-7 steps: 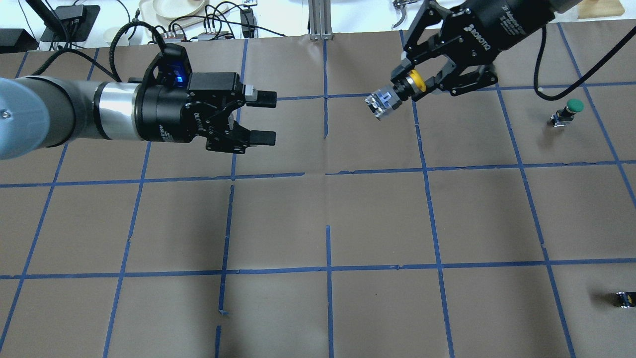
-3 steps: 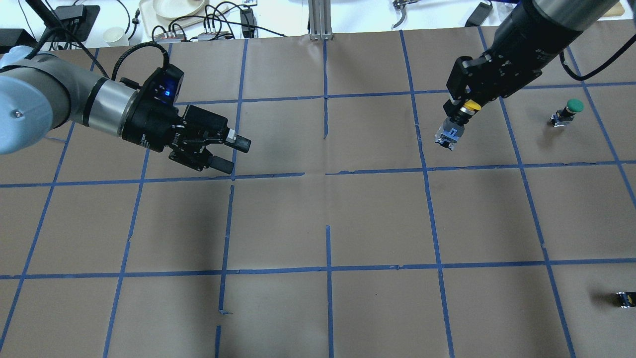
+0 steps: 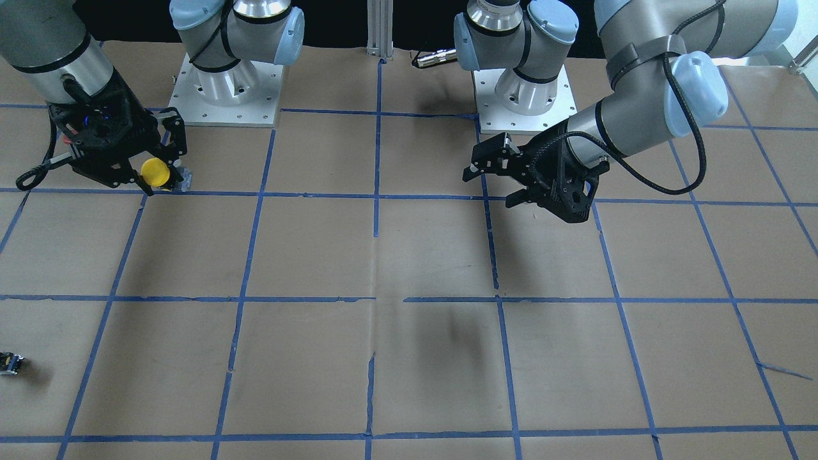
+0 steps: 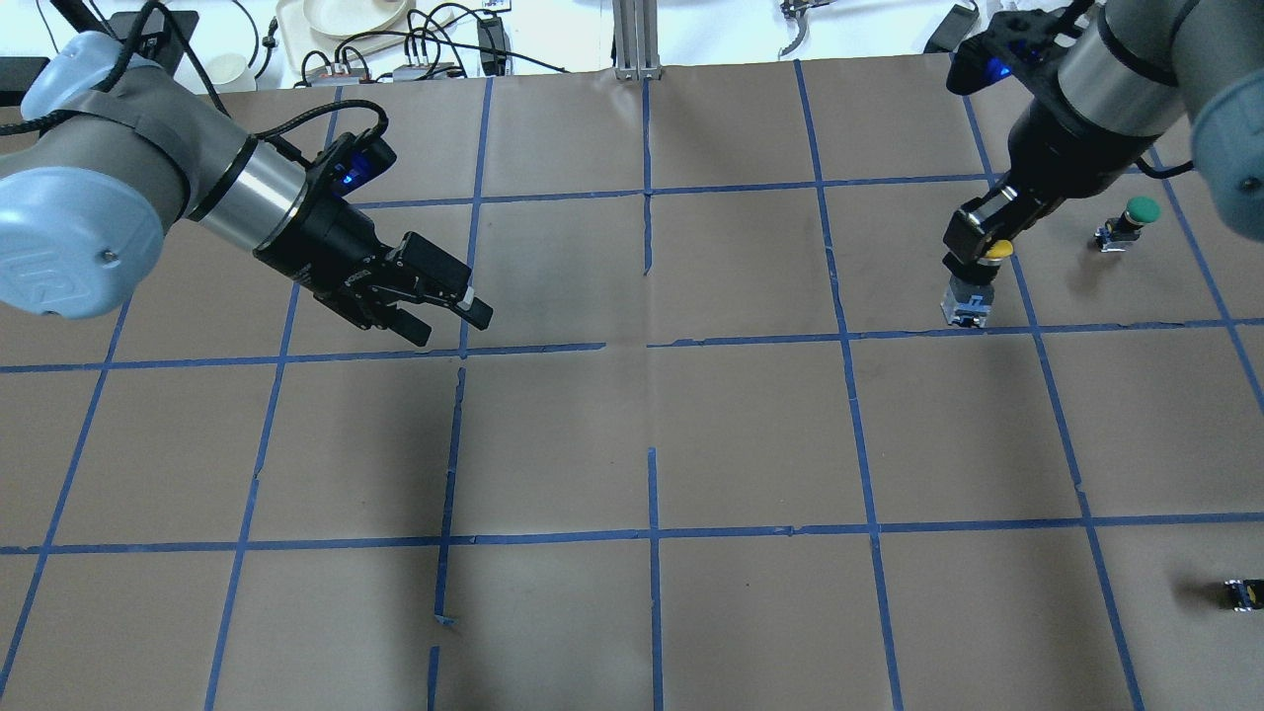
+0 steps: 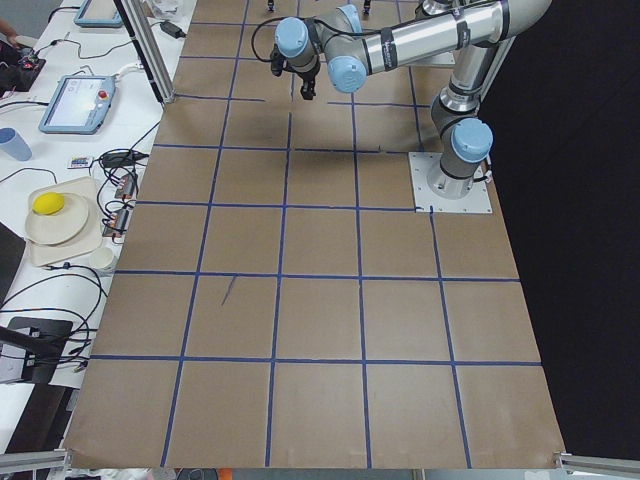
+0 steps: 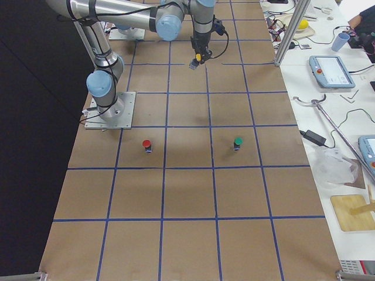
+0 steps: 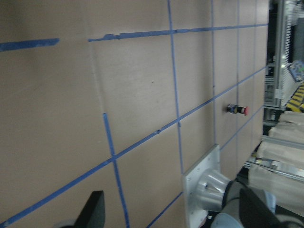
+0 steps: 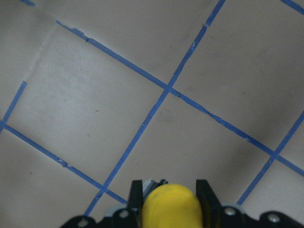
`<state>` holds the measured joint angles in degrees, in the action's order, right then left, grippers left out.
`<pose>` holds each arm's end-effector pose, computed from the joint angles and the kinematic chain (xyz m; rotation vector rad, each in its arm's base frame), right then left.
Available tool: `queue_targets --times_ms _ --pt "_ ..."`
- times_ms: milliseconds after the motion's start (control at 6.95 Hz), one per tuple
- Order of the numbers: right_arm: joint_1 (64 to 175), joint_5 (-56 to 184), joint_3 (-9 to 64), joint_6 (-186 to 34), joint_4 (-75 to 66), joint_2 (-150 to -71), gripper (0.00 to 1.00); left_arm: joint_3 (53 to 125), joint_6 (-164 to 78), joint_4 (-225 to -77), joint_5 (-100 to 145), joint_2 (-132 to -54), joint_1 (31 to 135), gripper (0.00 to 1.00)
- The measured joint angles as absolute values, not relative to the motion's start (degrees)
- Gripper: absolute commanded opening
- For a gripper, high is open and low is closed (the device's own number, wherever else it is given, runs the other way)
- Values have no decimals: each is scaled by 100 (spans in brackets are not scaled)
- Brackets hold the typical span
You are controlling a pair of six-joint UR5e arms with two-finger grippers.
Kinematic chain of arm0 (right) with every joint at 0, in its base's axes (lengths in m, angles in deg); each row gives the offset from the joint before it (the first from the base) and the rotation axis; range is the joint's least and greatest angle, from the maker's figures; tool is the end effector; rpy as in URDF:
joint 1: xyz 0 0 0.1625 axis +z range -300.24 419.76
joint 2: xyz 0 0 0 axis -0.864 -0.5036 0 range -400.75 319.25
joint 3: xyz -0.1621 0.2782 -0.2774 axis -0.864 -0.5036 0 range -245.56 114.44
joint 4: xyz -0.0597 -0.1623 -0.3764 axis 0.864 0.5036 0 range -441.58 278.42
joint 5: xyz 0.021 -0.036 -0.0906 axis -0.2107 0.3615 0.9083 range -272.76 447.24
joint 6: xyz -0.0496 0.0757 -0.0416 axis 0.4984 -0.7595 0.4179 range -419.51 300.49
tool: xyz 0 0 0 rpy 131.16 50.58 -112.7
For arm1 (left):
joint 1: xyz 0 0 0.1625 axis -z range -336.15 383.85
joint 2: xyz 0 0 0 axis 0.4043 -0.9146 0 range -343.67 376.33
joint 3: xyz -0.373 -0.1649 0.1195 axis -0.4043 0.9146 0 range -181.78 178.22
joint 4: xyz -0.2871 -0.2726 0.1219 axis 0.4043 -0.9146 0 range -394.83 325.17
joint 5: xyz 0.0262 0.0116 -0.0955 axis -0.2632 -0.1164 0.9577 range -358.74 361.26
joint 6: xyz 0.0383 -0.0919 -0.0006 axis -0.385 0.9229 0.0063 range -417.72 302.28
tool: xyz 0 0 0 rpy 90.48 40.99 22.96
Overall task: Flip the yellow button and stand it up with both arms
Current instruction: 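Lower the yellow button upright beside the green button with the right gripper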
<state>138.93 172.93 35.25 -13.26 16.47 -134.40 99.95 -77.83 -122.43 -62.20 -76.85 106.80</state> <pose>0.0512 -0.4815 0.4400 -0.9384 2.9355 -0.0765 -0.1174 -0.4988 0.3773 -0.2325 -2.6293 -0.1349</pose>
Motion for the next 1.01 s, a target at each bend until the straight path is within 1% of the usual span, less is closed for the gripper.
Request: queue_targets --times_ms 288,576,864,1008 --pt "12960 17351 4230 429 2278 -13711 8 9636 -6775 -11811 -7229 -7704 11038 100" --pt "11916 17090 4730 2424 2791 -13746 8 9256 -6323 -12097 -8485 -7649 11438 100" --pt "11312 16696 4969 4161 3029 -13693 8 8763 -5708 -12700 -8946 -7582 11568 100" --pt "11210 16618 5000 4995 3185 -13599 8 8657 -5514 -12813 -8971 -7565 11563 100"
